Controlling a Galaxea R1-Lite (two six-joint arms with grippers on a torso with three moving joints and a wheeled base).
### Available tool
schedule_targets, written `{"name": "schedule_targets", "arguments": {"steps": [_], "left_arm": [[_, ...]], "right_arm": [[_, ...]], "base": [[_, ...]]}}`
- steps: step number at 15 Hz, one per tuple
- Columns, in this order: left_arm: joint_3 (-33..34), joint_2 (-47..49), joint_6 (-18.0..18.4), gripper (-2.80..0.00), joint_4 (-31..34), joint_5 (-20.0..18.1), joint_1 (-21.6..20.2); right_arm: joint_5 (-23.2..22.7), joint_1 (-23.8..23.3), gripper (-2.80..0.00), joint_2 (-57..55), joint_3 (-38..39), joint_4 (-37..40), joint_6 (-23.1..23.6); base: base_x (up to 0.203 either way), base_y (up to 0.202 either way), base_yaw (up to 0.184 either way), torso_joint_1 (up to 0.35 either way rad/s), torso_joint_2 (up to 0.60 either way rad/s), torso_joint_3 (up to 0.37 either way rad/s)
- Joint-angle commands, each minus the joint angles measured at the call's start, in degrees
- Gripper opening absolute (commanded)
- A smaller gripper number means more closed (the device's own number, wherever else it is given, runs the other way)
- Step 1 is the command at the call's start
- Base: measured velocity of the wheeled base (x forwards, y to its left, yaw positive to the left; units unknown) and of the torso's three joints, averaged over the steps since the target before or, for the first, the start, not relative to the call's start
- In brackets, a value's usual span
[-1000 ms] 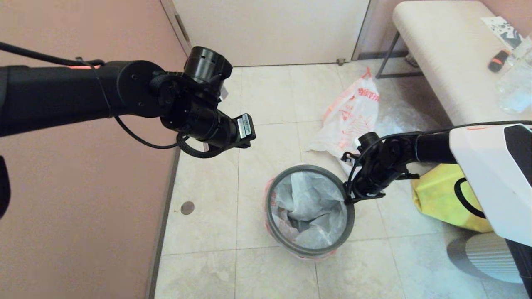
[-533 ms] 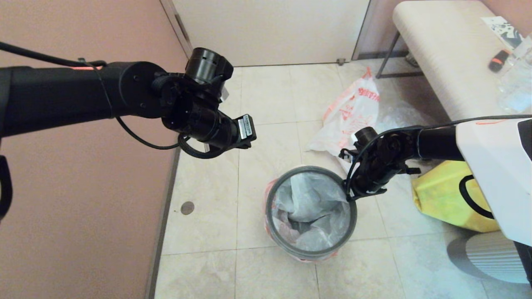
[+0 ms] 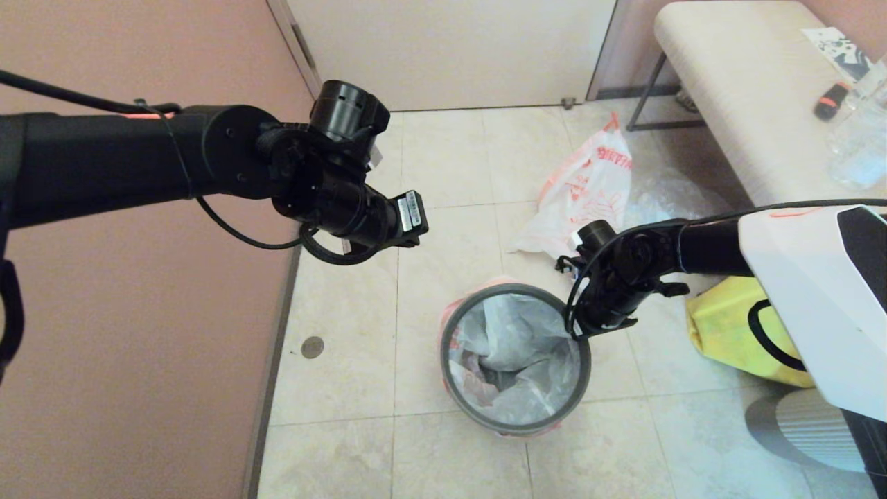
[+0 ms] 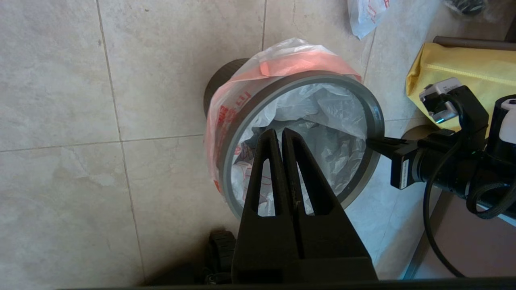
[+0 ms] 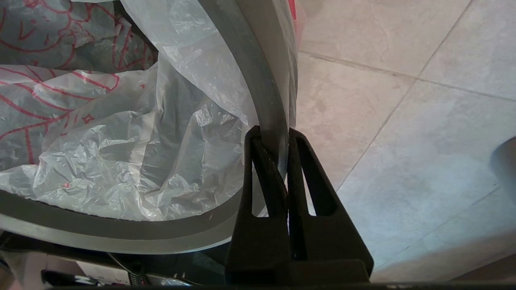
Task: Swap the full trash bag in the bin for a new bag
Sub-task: Place the trash can ring on the trash can
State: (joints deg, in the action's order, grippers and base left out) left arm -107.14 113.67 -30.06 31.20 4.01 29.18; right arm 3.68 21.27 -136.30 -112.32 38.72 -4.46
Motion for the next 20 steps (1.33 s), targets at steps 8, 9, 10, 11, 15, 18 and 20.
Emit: {"name": "schedule_targets", "arguments": {"steps": [8, 9, 10, 11, 15, 18, 20], "left_arm": [[-0.22, 0.81, -0.17, -2.8, 0.01, 0.03, -0.09], [-0.35, 0.85, -0.17, -2.8, 0.01, 0.03, -0.18], [-0.35, 0.85, -0.17, -2.8, 0.01, 0.03, -0.18], [-0.26, 0.85, -0.17, -2.8, 0.01, 0.03, -0.18], [-0.35, 0.85, -0.17, -2.8, 0.01, 0.03, -0.18], [-0.35, 0.85, -0.17, -2.8, 0.01, 0.03, -0.18], [-0.26, 1.02, -0.17, -2.8, 0.01, 0.03, -0.18]], "right_arm": [[0.0, 0.33, -2.8, -3.09, -0.15, -3.65, 0.15], [-0.03, 0.66, -2.8, -3.18, -0.18, -4.38, 0.07], [-0.02, 0.95, -2.8, -3.18, -0.18, -4.59, 0.07], [0.01, 0.97, -2.8, -3.27, -0.18, -5.27, 0.15], [0.01, 0.97, -2.8, -3.62, -0.18, -6.11, 0.16], [0.1, 1.12, 0.0, -3.28, -0.18, -6.2, 0.24], [0.01, 1.49, 0.0, -1.95, 0.04, -5.86, -0.15]], "base": [[0.0, 0.0, 0.0, 0.0, 0.0, 0.0], [0.0, 0.0, 0.0, 0.0, 0.0, 0.0], [0.0, 0.0, 0.0, 0.0, 0.0, 0.0], [0.0, 0.0, 0.0, 0.0, 0.0, 0.0], [0.0, 0.0, 0.0, 0.0, 0.0, 0.0], [0.0, 0.0, 0.0, 0.0, 0.0, 0.0], [0.0, 0.0, 0.0, 0.0, 0.0, 0.0]]}}
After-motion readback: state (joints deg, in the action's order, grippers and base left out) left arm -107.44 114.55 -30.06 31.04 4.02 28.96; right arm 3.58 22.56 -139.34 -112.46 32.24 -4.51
